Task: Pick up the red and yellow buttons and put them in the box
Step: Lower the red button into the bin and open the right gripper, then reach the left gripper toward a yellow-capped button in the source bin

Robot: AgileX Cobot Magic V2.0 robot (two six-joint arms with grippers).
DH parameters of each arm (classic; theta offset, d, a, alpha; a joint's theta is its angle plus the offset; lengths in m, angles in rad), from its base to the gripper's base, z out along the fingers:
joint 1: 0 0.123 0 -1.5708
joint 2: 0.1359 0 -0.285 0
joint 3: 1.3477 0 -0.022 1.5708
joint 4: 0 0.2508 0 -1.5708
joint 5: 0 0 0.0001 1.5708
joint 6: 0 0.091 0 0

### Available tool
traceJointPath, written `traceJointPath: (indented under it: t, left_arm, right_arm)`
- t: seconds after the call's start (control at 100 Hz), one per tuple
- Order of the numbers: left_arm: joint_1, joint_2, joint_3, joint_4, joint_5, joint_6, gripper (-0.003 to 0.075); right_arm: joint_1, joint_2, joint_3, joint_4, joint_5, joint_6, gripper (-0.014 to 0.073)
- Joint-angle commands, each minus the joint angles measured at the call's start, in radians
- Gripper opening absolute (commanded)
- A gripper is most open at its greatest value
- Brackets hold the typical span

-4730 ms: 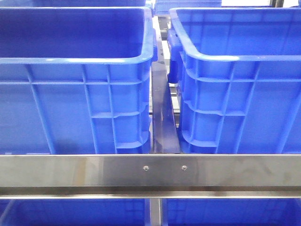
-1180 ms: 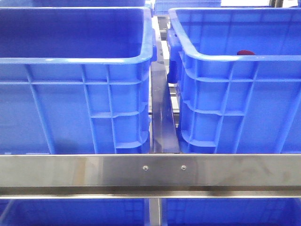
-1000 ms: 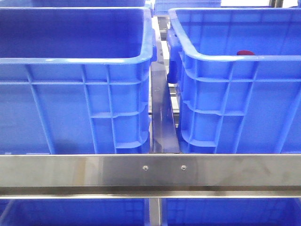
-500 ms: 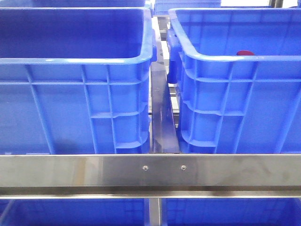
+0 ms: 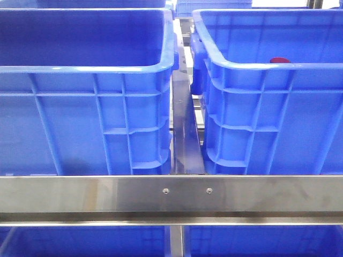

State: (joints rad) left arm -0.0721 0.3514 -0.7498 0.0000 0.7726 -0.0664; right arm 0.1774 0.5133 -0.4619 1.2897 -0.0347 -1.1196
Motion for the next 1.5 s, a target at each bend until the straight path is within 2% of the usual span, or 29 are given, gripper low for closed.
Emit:
traceJointPath:
  t: [0.0,0.08,0.15,0.22,0.34,0.42,0.72,1.23,1.49]
  left_arm:
    - [0.003,0.007,-0.023,-0.007,-0.073,-0.003,-0.0016]
    - [0.003,0.007,-0.023,-0.007,-0.073,-0.001,0.001]
    - [0.003,0.007,-0.023,-0.007,-0.073,-0.001,0.0073]
    - [0.003,0.007,-0.023,-0.007,-0.073,-0.001,0.0169]
    - [0.003,0.007,-0.023,-0.007,-0.073,-0.001,0.0377]
    - [0.003,0.007,-0.023,-0.007,-0.075,-0.001,0.0456]
    - [0.003,0.103,-0.042,-0.011,-0.109,0.001,0.0463]
    - [0.001,0.765,-0.355,-0.056,-0.101,-0.028,0.0463]
    - [0.001,1.037,-0.488,-0.059,-0.109,-0.028,0.0463]
  right_arm:
    - [-0.005,-0.002,-0.027,-0.001,-0.004,-0.014,-0.0067]
    - [-0.005,-0.002,-0.027,-0.001,0.006,-0.014,-0.0067]
    - [-0.005,-0.002,-0.027,-0.001,0.015,-0.014,-0.0067]
    - [-0.005,-0.002,-0.027,-0.001,0.019,-0.014,-0.0067]
    - [-0.005,-0.002,-0.027,-0.001,0.019,-0.014,-0.0067]
    - [-0.005,-0.002,-0.027,-0.001,0.019,-0.014,-0.0067]
    - [-0.005,-0.002,-0.027,-0.001,0.016,-0.014,-0.0067]
    - [-0.005,-0.002,-0.027,-0.001,0.016,-0.014,-0.0067]
    - [-0.005,-0.002,-0.027,-0.001,0.016,-0.014,-0.0067]
